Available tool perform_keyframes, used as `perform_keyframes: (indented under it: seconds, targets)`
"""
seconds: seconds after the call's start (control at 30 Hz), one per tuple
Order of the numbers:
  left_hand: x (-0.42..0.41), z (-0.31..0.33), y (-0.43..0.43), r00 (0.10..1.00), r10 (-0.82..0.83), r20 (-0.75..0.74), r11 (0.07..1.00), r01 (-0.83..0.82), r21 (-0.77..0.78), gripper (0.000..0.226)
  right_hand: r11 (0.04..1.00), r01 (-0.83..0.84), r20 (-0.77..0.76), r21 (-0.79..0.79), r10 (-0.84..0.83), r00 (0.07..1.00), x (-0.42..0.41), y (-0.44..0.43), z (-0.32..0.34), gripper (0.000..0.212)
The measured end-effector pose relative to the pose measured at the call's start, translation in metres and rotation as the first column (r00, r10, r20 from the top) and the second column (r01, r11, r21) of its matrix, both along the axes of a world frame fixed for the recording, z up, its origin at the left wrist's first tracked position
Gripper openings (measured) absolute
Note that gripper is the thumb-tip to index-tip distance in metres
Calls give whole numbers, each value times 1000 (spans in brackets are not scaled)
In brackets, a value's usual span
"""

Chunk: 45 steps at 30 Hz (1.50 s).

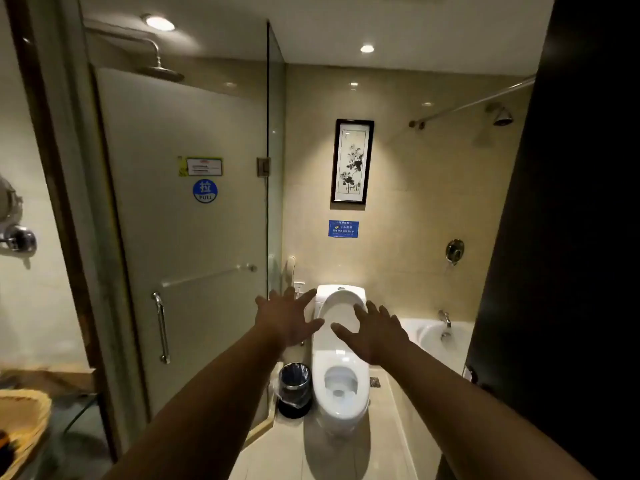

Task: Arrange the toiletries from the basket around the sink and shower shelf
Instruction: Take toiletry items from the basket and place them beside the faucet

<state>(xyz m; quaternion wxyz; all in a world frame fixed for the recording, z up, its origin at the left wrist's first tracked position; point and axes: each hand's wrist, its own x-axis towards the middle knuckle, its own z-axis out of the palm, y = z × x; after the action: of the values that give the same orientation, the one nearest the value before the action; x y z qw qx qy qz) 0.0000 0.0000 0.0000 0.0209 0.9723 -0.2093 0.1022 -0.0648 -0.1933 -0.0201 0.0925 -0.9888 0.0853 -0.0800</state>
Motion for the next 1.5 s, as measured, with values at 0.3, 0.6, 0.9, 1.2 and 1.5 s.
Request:
perform_keyframes:
  seconds: [0.3, 0.6, 0.9, 1.2, 1.5]
  targets:
    - [117, -32, -35, 998, 69, 10, 997, -69, 45, 78, 990, -96, -14, -102, 95, 995, 130, -39, -16, 94]
    - [239, -18, -32, 972, 234, 18, 972, -234, -7, 76, 956, -271, -47, -110, 267, 963, 296, -55, -1, 93]
    - [299, -45, 88, 841, 541, 18, 840, -541, 35, 78, 837, -526, -38, -154, 526, 849, 421, 73, -10, 86]
    - [296, -41, 254, 703, 711, 27, 704, -710, -19, 78, 608, -772, -46, -185, 779, 625, 460, 272, -1, 84]
    - [262, -68, 393, 447, 892, -73, 452, -888, 84, 72, 329, -938, -67, -107, 939, 337, 464, 436, -18, 78]
